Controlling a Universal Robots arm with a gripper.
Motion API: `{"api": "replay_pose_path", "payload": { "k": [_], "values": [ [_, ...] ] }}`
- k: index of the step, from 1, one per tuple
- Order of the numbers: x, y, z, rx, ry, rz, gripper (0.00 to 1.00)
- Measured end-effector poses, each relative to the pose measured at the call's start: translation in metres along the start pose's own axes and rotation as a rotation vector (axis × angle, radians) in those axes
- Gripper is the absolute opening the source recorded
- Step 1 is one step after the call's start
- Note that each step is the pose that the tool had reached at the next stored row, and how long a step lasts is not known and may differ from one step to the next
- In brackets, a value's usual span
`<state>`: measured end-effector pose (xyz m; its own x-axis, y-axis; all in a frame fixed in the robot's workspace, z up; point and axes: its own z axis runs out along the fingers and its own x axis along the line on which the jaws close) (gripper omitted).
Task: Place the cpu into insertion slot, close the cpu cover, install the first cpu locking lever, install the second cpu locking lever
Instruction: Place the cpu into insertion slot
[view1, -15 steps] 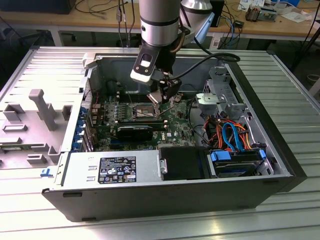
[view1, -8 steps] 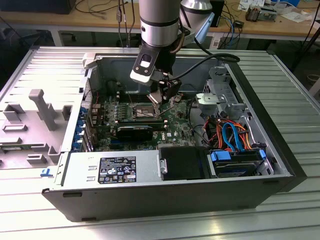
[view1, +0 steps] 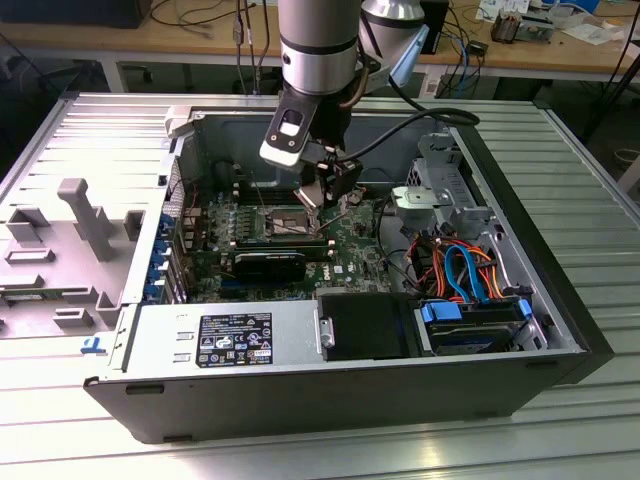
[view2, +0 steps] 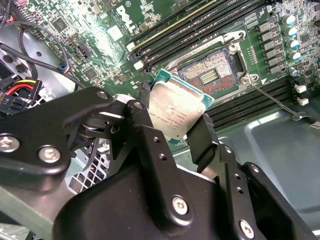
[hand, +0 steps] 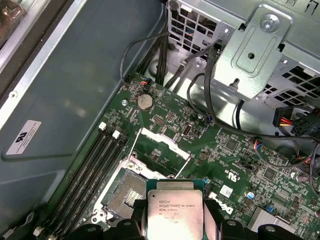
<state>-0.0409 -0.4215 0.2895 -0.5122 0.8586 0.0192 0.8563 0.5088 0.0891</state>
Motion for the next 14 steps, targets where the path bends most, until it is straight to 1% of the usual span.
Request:
{"api": "replay_pose_path", "payload": {
  "k": [14],
  "values": [
    [0.0,-0.0002,0.0024,-0.0004,-0.0015,0.016,0.54]
  ]
}}
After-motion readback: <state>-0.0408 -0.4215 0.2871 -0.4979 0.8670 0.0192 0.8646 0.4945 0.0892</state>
